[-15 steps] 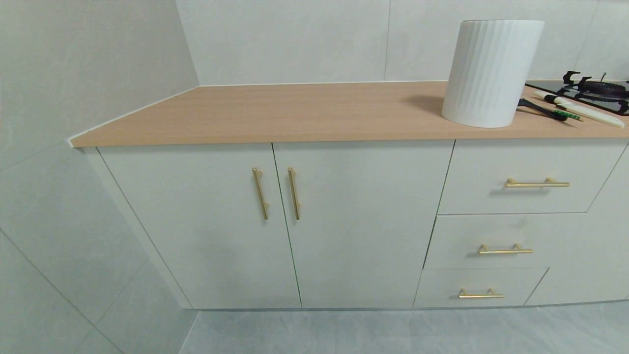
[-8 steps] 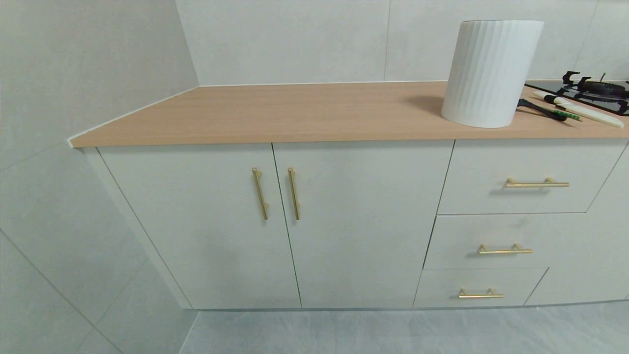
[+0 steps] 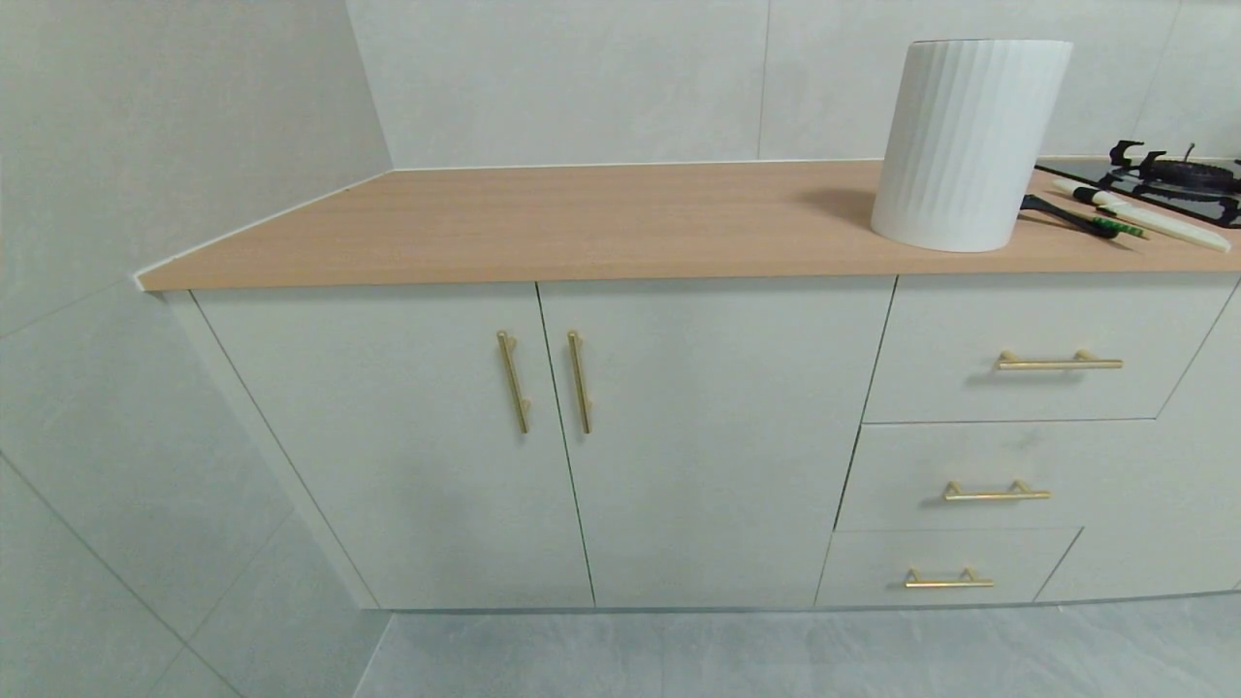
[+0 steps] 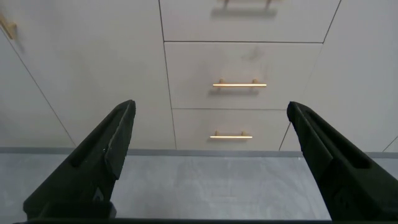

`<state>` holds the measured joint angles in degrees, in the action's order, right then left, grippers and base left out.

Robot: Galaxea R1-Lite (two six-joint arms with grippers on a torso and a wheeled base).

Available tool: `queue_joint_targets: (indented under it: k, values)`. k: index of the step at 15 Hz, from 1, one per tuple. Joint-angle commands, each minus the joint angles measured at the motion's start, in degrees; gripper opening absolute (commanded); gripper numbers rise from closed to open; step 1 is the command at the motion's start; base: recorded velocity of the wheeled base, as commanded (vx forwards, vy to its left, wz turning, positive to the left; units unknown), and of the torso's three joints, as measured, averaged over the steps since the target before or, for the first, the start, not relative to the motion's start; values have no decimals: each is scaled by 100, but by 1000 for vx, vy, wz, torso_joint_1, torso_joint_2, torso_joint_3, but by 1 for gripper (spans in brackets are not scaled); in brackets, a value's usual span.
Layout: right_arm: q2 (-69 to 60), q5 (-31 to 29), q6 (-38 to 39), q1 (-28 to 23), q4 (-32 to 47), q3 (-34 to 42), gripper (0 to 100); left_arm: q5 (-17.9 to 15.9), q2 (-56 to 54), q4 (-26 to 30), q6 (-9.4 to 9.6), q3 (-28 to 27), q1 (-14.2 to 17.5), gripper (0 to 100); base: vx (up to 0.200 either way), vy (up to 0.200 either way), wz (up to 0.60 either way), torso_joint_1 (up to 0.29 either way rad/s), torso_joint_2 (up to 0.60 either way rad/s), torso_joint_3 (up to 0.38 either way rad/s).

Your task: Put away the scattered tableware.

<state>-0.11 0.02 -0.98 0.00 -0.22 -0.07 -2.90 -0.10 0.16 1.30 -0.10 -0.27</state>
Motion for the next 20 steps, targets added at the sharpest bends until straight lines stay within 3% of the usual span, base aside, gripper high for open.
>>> queue_joint_targets:
  k: [1,5,20]
  values:
    - [11,15,-8,0,4,-1,100,0,10,2,10,1,0,100,0,0,0,0,0,0]
    - [11,33,-8,0,-4,-1,100,0,10,2,19,1,0,100,0,0,0,0,0,0]
    - [11,33,-8,0,-4,-1,100,0,10,2,19,1,0,100,0,-200,0,2,0,0]
